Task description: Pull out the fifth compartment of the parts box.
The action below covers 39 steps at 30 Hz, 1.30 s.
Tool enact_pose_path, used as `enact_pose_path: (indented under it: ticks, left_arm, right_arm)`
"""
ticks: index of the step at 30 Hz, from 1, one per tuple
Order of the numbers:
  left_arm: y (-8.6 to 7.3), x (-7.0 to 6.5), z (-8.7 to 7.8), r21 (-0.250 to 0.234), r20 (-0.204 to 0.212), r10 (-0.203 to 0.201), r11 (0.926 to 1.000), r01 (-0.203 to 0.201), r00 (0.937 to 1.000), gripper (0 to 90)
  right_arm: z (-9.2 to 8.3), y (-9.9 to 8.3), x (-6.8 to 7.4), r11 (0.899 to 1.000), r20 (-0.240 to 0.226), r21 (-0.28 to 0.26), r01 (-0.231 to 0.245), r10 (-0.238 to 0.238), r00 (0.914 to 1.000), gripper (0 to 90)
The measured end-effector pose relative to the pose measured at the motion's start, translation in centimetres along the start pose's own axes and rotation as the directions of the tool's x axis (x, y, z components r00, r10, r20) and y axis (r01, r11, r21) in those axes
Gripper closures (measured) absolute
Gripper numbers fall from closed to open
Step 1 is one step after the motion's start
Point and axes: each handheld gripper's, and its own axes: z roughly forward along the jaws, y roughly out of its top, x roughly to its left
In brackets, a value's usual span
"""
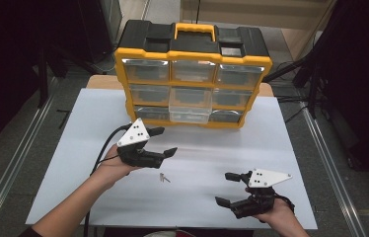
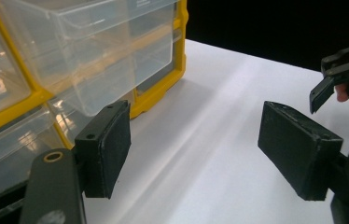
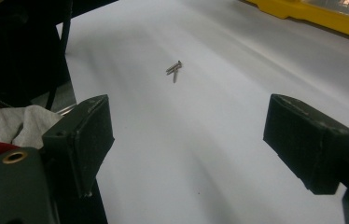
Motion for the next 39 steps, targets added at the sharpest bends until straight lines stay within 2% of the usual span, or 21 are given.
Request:
enact_pose_path:
  ticks: [6, 11, 16, 19, 25, 39]
  left_arm:
    - [-0.7, 0.0, -0.2, -0.008, 0.002, -0.008, 0.9999, 0.008, 1.0000, 25.6]
    - [-1.3, 0.0, -0.4, 0.006, 0.002, -0.006, 1.0000, 0.006, 1.0000, 25.6]
    - [-1.9, 0.1, -1.2, -0.004, 0.007, -0.017, 0.9999, 0.017, 0.9998, 25.6]
    - [-2.3, 0.2, -1.6, 0.002, -0.005, -0.010, 1.0000, 0.010, 0.9999, 25.6]
    - [-3.3, 0.3, -2.0, 0.006, -0.008, -0.029, 0.9996, 0.029, 0.9996, 25.6]
    - [-5.4, 0.6, -2.9, 0.045, 0.000, -0.005, 0.9990, 0.005, 1.0000, 25.6]
  right_arm:
    - [0.0, 0.0, 0.0, 1.000, 0.000, 0.001, -0.004, 0.004, 1.0000, 16.7]
    - [-0.1, 0.0, 0.0, 1.000, 0.000, -0.002, -0.006, 0.006, 1.0000, 16.7]
    - [-0.1, 0.0, -0.1, 1.000, 0.005, -0.006, -0.009, 0.009, 0.9999, 16.7]
    - [-0.1, 0.0, -0.1, 1.000, 0.011, -0.011, -0.013, 0.014, 0.9999, 16.6]
    - [0.0, 0.0, -0.1, 1.000, 0.012, -0.012, -0.010, 0.011, 0.9999, 16.7]
    - [-0.1, 0.1, -0.1, 1.000, 0.011, -0.019, -0.008, 0.008, 0.9999, 16.7]
